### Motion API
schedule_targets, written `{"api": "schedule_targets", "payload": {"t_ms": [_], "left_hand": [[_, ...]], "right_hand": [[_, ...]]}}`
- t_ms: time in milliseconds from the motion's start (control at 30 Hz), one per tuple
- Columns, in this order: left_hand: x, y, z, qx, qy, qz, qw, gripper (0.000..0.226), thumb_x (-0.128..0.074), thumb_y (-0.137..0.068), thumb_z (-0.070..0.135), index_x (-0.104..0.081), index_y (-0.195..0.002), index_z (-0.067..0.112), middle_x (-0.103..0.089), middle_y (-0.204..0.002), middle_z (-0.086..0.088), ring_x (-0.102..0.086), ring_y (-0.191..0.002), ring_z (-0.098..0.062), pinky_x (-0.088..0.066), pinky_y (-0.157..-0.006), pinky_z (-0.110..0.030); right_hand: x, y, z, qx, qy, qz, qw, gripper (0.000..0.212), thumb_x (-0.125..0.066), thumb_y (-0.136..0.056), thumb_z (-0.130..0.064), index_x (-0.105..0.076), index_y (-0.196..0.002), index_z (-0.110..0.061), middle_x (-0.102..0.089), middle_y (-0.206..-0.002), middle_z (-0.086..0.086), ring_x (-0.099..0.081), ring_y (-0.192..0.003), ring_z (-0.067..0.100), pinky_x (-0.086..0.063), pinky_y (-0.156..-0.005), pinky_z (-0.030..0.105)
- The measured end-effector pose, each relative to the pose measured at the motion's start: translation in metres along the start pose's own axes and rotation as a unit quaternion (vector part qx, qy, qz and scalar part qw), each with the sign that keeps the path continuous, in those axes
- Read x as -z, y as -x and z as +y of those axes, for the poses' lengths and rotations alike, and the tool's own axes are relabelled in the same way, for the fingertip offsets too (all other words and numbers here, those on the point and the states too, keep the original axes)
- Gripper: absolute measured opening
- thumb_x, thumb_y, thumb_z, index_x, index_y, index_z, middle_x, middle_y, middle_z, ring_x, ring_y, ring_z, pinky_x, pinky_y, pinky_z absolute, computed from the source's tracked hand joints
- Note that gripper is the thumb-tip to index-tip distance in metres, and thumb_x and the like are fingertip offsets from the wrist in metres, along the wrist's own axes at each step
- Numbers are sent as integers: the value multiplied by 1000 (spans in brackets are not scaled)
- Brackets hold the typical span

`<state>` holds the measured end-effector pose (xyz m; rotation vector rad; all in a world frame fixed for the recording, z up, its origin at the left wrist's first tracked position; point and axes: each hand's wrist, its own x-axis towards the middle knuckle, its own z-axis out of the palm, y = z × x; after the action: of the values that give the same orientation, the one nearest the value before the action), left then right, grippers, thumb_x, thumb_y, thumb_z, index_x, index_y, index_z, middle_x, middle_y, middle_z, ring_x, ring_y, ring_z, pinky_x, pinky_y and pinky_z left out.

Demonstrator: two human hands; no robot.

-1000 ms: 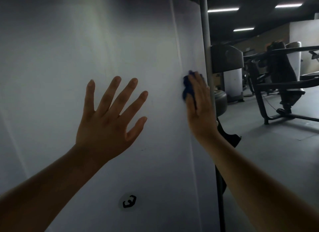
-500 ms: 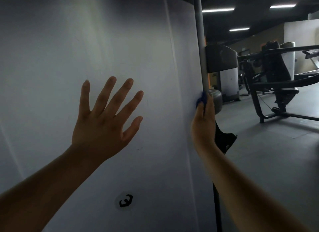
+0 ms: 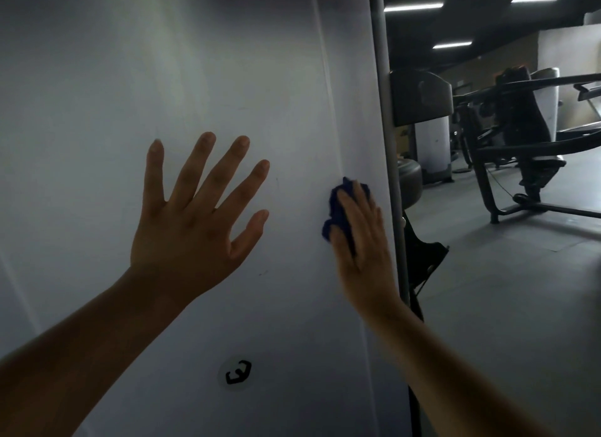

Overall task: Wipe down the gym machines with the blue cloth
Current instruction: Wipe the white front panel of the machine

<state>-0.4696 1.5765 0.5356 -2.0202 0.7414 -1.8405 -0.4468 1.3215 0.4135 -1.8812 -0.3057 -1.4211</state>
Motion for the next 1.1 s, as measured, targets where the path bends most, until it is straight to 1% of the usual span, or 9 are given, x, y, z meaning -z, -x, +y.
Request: {"api": "schedule_targets", "payload": {"t_ms": [133, 300, 433, 600, 767, 900, 933, 1033, 1100], "left_hand": [[1, -2, -1, 1, 1, -3, 1000, 66, -47, -113, 56, -36, -171, 27, -24, -180, -6, -21, -167, -34, -18, -126, -76], [0, 1, 0, 2, -2, -12, 1000, 68, -45, -113, 58, -32, -172, 27, -22, -181, -6, -18, -168, -34, -17, -127, -75], [1, -1, 0, 2, 0, 0, 1000, 67, -45, -113, 57, -34, -172, 27, -24, -180, -5, -20, -168, -34, -19, -127, -75], [0, 1, 1, 1, 5, -9, 1000, 67, -44, -114, 57, -32, -172, 27, -22, -181, -6, -18, -168, -34, -17, -128, -75], [0, 1, 1, -2, 1, -1, 1000, 67, -43, -114, 57, -32, -172, 27, -22, -181, -5, -18, -168, -33, -18, -128, -74], [-2, 2, 3, -8, 11, 8, 1000, 67, -45, -115, 54, -31, -173, 23, -22, -181, -7, -18, -168, -33, -19, -129, -71], [-2, 2, 3, -14, 18, 17, 1000, 66, -46, -115, 52, -33, -172, 22, -24, -180, -8, -20, -168, -32, -21, -129, -70], [-3, 4, 2, -25, 28, 39, 999, 62, -50, -115, 47, -38, -170, 19, -30, -178, -9, -27, -166, -31, -26, -129, -67], [-3, 5, 2, -28, 28, 46, 998, 60, -52, -115, 44, -43, -168, 17, -33, -177, -9, -30, -164, -31, -27, -128, -67]], "right_hand": [[0, -20, 2, -211, -48, 95, 972, 56, -32, -111, -55, -26, -166, -52, -18, -178, -22, -5, -167, 9, -8, -135, 56], [-6, 12, -3, 25, 28, 11, 999, 52, -38, -117, -37, -28, -167, -43, -21, -179, -13, -9, -168, 16, 1, -135, 60], [-2, -6, 9, -187, -30, 82, 979, 53, -31, -114, -47, -24, -165, -54, -18, -179, -19, -6, -167, 10, -6, -134, 62], [-14, 39, -9, 71, 53, -7, 996, 51, -38, -117, -38, -34, -168, -34, -21, -180, -7, -9, -169, 25, 0, -133, 65], [-9, 26, 0, -183, -27, 70, 980, 52, -27, -114, -50, -23, -166, -49, -16, -179, -19, -3, -168, 10, -2, -135, 60], [-14, 61, -10, 52, 36, -22, 998, 52, -38, -117, -38, -34, -168, -32, -19, -180, -8, -9, -169, 24, 2, -134, 60], [-13, 59, 0, 42, 33, -12, 999, 52, -40, -117, -36, -35, -168, -32, -20, -180, -8, -10, -168, 22, 0, -135, 60], [-11, 42, 21, -203, -37, 91, 974, 52, -32, -116, -44, -28, -169, -43, -21, -178, -18, -10, -167, 11, -6, -135, 60], [-15, 49, 9, -221, -31, 94, 970, 51, -26, -116, -51, -26, -167, -47, -20, -179, -15, -6, -168, 12, -4, -136, 59]]}}
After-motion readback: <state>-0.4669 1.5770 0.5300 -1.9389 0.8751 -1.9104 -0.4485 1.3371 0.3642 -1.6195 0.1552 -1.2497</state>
